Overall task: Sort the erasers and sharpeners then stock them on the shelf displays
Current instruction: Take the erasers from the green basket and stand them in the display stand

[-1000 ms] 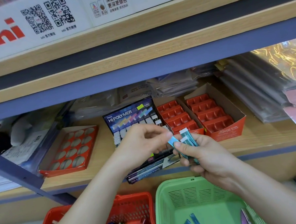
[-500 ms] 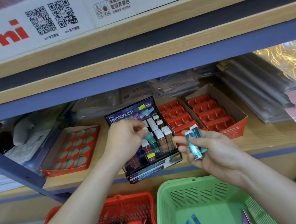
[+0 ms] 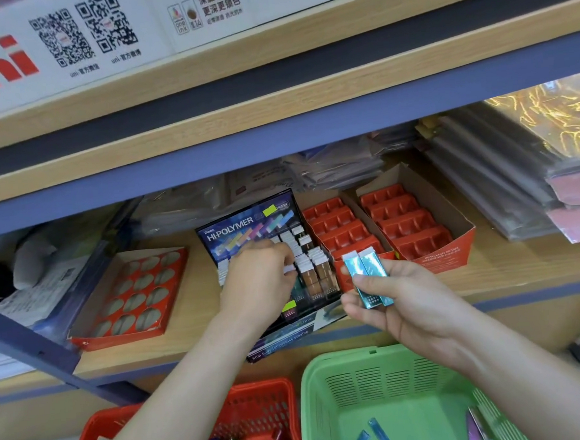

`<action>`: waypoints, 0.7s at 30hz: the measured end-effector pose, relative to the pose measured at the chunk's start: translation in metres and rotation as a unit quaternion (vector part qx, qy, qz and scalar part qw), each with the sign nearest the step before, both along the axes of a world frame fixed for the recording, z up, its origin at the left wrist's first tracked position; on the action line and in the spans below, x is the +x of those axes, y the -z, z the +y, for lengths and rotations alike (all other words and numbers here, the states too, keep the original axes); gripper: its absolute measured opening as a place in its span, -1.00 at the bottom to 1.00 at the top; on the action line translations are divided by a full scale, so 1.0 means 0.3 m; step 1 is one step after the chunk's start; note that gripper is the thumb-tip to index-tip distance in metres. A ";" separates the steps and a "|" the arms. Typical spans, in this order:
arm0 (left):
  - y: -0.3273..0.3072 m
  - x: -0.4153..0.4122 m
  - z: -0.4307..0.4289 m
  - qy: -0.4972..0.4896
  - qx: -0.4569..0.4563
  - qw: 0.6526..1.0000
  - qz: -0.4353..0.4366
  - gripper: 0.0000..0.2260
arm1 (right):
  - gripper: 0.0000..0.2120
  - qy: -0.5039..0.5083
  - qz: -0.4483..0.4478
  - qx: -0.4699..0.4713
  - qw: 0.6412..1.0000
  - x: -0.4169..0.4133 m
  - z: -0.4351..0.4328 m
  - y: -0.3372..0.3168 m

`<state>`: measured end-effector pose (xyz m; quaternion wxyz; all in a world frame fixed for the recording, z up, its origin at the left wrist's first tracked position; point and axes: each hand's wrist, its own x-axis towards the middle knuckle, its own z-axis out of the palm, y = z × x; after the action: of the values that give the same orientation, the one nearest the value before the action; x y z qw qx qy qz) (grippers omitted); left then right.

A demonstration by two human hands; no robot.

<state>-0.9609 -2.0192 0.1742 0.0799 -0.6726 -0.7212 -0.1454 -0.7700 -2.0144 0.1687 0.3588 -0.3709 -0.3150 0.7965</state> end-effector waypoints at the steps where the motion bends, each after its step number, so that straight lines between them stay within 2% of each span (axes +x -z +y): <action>1: 0.000 0.003 -0.003 -0.004 -0.002 1.000 0.006 -0.83 | -0.90 0.001 -0.003 0.004 1.000 0.000 -0.001 0.000; 4: -0.017 0.008 -0.016 -0.015 0.008 0.999 -0.029 -0.87 | -0.94 0.001 -0.009 0.019 1.000 0.002 -0.004 0.003; 6: -0.047 0.021 -0.034 -0.017 0.031 0.990 -0.134 -0.92 | -0.93 0.000 -0.013 0.028 1.000 0.000 -0.007 0.002; 7: -0.064 0.031 -0.044 -0.011 0.025 0.976 -0.218 -0.91 | -0.92 -0.002 -0.014 0.032 0.999 -0.001 -0.009 0.001; 9: -0.096 0.060 -0.068 0.027 -0.024 0.918 -0.395 -0.89 | -0.90 -0.012 -0.019 0.043 0.999 -0.004 -0.011 0.001; 11: -0.110 0.085 -0.086 0.054 -0.069 0.875 -0.475 -0.93 | -0.88 -0.025 -0.029 0.056 0.998 -0.008 -0.014 0.001; 14: -0.111 0.097 -0.097 0.054 -0.072 0.853 -0.515 -0.97 | -0.87 -0.035 -0.030 0.064 0.997 -0.017 -0.020 0.002; 16: -0.118 0.072 -0.093 0.030 -0.031 0.847 -0.530 -0.96 | -0.83 -0.021 -0.016 0.047 0.999 -0.018 -0.017 0.001; 19: -0.139 -0.006 -0.076 -0.032 0.067 0.892 -0.447 -0.95 | -0.81 0.033 0.019 -0.009 0.999 -0.002 0.002 -0.001; 21: -0.140 -0.043 -0.065 -0.051 0.086 0.923 -0.371 -0.91 | -0.80 0.038 0.024 -0.014 0.999 0.008 0.010 -0.003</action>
<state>-0.9737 -2.0389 0.2162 -0.1282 -0.5232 -0.7175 -0.4416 -0.7676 -2.0113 0.1695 0.3914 -0.3685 -0.2812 0.7950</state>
